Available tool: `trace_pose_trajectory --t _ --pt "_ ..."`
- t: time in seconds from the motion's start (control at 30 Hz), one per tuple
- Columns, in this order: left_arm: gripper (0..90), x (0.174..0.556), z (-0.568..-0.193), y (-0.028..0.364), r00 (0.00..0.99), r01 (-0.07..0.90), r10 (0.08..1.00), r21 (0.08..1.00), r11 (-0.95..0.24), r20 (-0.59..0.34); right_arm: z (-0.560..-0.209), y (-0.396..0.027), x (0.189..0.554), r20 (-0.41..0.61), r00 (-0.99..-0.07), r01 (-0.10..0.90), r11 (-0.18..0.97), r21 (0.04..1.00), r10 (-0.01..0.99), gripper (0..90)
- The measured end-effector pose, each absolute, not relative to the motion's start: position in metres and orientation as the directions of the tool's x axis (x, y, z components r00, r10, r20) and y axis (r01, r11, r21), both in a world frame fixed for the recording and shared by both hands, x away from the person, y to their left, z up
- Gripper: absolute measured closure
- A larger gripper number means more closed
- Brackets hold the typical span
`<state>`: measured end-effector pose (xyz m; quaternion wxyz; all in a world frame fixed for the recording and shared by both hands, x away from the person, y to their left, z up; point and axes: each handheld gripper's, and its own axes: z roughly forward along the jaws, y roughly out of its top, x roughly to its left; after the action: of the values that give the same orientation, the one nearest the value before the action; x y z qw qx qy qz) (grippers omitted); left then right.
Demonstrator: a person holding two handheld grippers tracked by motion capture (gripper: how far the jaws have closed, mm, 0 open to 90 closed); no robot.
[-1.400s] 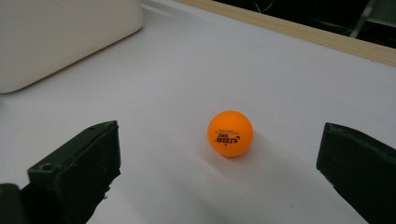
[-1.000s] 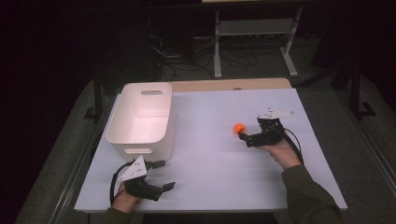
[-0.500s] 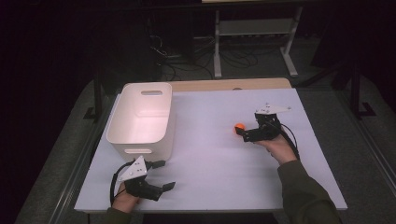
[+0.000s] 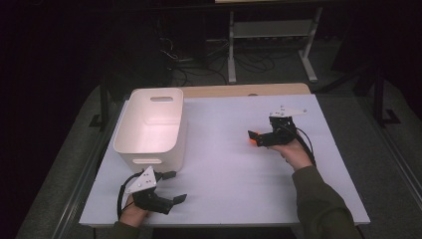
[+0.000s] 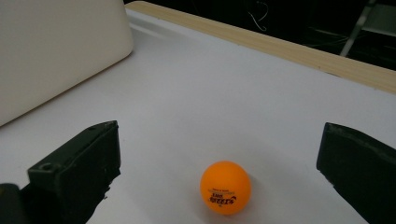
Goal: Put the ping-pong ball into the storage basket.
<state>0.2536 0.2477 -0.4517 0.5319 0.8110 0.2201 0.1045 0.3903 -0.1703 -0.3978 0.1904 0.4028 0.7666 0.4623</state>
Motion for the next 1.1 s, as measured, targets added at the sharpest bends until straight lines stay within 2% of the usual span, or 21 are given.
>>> trace_pose_trajectory --t 1.1 --pt "14.0 0.253 -0.452 0.248 0.882 0.244 0.466 0.909 -0.338 -0.063 -0.398 -0.154 0.415 0.054 -0.592 0.426 0.255 0.868 0.804 0.0"
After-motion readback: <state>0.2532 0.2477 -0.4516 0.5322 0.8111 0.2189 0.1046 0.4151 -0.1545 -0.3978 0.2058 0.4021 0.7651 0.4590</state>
